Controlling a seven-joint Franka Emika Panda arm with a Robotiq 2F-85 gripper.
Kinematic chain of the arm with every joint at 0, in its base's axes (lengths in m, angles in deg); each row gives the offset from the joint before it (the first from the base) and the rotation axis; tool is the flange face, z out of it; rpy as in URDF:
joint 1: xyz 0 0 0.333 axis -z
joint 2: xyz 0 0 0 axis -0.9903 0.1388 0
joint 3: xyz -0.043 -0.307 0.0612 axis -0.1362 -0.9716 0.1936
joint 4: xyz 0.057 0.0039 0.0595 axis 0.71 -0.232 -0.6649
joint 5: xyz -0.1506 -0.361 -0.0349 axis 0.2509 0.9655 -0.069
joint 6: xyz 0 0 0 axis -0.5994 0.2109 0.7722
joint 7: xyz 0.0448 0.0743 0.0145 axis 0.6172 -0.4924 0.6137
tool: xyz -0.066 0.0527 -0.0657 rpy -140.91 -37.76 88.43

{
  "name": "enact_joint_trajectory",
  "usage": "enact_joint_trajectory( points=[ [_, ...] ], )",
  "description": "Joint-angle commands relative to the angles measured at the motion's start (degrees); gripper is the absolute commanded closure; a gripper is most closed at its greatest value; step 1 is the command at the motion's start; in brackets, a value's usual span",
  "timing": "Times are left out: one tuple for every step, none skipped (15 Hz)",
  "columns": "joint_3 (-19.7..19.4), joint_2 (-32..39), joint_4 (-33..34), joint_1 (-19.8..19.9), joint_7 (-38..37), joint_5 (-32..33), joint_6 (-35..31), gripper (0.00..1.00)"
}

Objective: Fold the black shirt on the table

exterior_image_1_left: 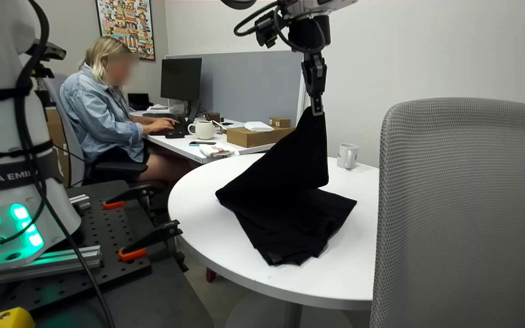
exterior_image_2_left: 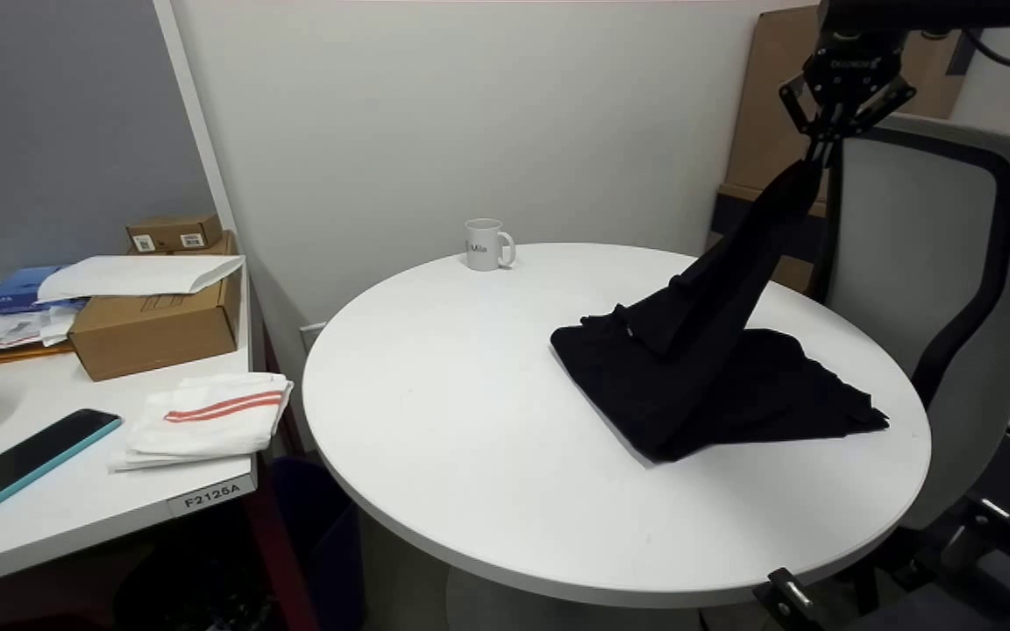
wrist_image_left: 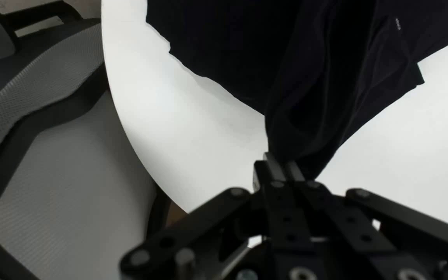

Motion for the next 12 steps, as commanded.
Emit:
enact_joint_trajectory(
  points=[
    [0.0,1.5,1.2,0.6,3.9,-1.4,1.3,0.99],
    [-0.1,2.0,1.3,0.8,4.2,-1.3,1.4,0.99],
    [-0.2,2.4,1.3,1.0,4.5,-1.1,1.3,0.99],
    [-0.4,2.9,1.2,1.2,4.4,-0.7,1.2,0.99],
    [-0.6,3.5,1.1,1.6,4.2,-0.2,0.9,0.99],
    [-1.1,4.1,0.9,2.0,4.3,-0.1,0.7,0.99],
    [-1.5,4.7,0.7,2.4,4.0,0.2,0.5,0.99],
    [-2.2,5.4,0.4,3.0,3.6,0.8,0.2,0.99],
    [-2.7,5.9,0.3,3.4,3.6,1.1,0.2,0.99],
    [-3.6,6.5,-0.4,4.1,3.2,1.1,-0.1,0.73],
    [-4.2,7.1,-0.4,4.5,3.1,1.1,0.0,0.72],
    [-5.0,7.7,-0.9,5.1,3.0,1.3,-0.2,0.65]
  ],
)
